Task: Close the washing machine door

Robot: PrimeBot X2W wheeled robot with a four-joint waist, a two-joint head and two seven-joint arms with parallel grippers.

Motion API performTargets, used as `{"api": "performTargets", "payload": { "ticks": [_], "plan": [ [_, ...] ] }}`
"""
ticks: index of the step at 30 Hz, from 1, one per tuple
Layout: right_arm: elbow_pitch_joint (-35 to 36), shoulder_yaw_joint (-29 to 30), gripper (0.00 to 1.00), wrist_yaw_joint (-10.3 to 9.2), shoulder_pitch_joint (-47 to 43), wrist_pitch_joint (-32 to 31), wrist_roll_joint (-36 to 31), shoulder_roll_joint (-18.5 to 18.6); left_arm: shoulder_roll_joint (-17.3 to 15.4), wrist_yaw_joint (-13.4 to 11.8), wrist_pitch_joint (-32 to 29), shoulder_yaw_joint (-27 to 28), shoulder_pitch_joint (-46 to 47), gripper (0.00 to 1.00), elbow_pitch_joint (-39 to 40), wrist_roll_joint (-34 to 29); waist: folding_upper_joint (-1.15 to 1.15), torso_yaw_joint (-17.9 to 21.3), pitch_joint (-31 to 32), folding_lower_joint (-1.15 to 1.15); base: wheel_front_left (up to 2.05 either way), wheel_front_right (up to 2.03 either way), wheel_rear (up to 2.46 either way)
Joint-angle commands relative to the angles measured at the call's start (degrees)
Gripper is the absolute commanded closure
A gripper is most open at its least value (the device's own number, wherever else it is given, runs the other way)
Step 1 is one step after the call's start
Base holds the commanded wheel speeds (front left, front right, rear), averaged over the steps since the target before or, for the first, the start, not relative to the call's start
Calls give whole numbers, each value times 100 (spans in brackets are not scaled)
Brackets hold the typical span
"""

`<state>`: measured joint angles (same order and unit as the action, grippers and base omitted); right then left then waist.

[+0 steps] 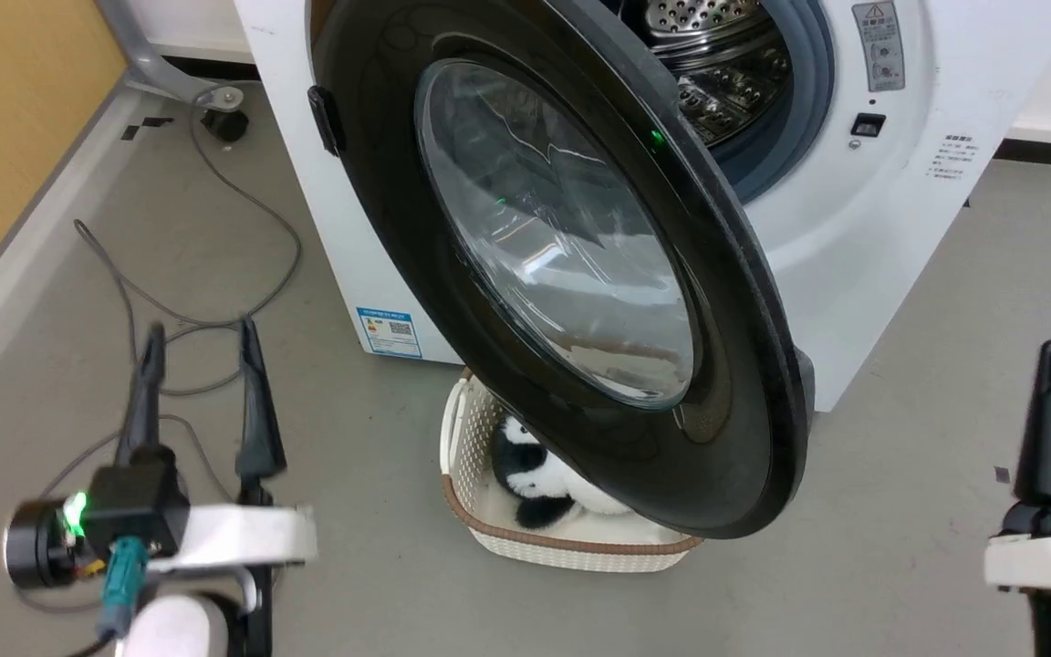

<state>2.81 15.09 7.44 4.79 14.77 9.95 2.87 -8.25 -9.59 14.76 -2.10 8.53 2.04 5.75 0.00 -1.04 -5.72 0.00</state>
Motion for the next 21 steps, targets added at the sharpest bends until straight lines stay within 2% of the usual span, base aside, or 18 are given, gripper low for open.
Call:
{"api": "performTargets", "payload": {
  "ticks": [1,7,8,9,15,21],
  "plan": [
    [-90,-74,0,5,-86,23,-20,0,40,61,23,59,-163,0,-60,-66,0,-21,13,0,0,0,0],
    [-290,-220,0,5,-114,23,7,0,193,278,23,193,-409,0,-266,-138,0,-50,65,0,0,0,0],
    [-271,-230,72,5,-102,23,-5,0,216,301,23,217,-424,0,-272,-149,0,-53,75,0,0,0,0],
    [-230,-240,100,5,-84,23,-26,0,236,323,23,234,-436,0,-276,-167,0,-57,87,0,0,0,0],
    [633,-341,100,5,419,23,8,0,325,457,24,328,-444,0,-320,-272,0,-52,137,0,0,0,0],
    [1699,-785,100,5,1000,23,723,0,386,516,24,340,-435,0,-414,-332,0,-71,152,0,0,0,0]
  ]
}}
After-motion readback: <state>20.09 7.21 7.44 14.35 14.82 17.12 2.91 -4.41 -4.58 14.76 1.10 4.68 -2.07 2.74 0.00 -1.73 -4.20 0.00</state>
